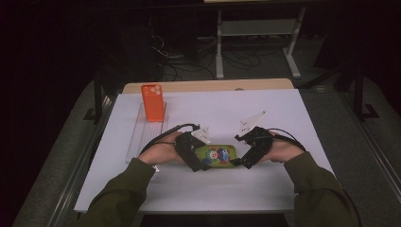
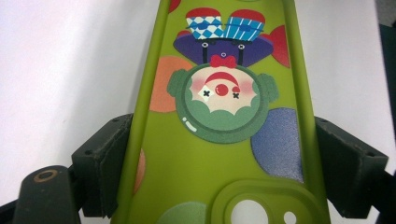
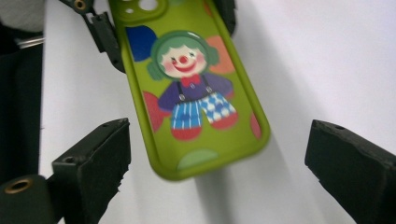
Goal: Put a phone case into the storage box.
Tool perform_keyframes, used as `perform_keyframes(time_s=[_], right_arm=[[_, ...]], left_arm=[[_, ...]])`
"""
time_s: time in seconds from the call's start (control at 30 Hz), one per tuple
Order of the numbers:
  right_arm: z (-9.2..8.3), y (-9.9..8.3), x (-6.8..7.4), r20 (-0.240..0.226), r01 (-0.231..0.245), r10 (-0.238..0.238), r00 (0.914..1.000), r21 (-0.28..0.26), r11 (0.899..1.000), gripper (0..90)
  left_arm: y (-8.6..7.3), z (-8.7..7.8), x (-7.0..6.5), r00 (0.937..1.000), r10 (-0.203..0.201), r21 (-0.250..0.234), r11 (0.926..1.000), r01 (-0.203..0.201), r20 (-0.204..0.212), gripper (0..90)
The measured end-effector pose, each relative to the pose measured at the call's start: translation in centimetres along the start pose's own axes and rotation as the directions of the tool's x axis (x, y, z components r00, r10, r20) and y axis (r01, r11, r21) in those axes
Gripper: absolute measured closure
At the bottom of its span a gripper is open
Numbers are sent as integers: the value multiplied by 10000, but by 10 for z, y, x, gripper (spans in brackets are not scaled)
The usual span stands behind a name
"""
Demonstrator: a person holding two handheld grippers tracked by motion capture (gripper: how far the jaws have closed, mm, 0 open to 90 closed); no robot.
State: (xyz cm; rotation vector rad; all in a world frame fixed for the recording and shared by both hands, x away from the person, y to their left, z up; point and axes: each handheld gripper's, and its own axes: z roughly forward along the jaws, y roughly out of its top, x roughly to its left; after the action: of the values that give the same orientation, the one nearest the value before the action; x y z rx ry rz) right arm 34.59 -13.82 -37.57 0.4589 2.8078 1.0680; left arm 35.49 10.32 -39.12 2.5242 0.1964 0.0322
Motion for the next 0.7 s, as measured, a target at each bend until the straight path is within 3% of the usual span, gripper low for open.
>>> perform_keyframes(time_s=[0.07,0.1,0.13,0.2,0.27,0.37,0.5,0.53,0.57,0.6,0.63,0.7], right_arm=[[-3,-4,-1,190,-274,277,9994,-129,9995,54],[-4,-6,1,340,-827,834,9959,-221,9963,54],[-5,-7,1,414,-986,998,9942,-283,9947,54],[-7,-11,1,633,-1283,1311,9893,-463,9907,50],[-8,-13,2,808,-1797,1853,9794,-723,9811,49],[-9,-19,3,1093,-2098,2199,9694,-963,9730,46],[-8,-26,4,1592,-2520,2724,9489,-1370,9580,44],[-7,-27,5,1627,-2763,2994,9401,-1503,9492,42],[-6,-29,6,1702,-2906,3160,9334,-1584,9436,39],[-5,-31,7,1798,-3088,3378,9239,-1710,9356,38],[-4,-33,8,1871,-3207,3517,9172,-1770,9305,35],[0,-37,10,2028,-3370,3732,9053,-1916,9218,32]], left_arm=[[-1,-2,1,9991,-347,48,9994,348,-261,147],[-2,-2,2,9982,-479,36,9988,480,-354,147],[-3,-2,2,9962,-675,-93,9977,671,-546,147],[-3,-3,4,9917,-1041,-137,9946,1033,-761,147],[-4,-3,6,9868,-1398,-251,9901,1381,-818,147],[-5,-4,7,9768,-1857,-463,9823,1817,-1065,147],[-6,-9,12,9705,-1943,-300,9809,1920,-1431,147],[-6,-8,12,9627,-2280,-601,9733,2214,-1457,147],[-6,-10,14,9630,-2220,-471,9750,2172,-1530,147],[-6,-9,13,9522,-2621,-719,9646,2536,-1567,147],[-6,-11,14,9523,-2579,-602,9660,2513,-1630,147],[-7,-12,15,9441,-2766,-721,9608,2678,-1794,147]])
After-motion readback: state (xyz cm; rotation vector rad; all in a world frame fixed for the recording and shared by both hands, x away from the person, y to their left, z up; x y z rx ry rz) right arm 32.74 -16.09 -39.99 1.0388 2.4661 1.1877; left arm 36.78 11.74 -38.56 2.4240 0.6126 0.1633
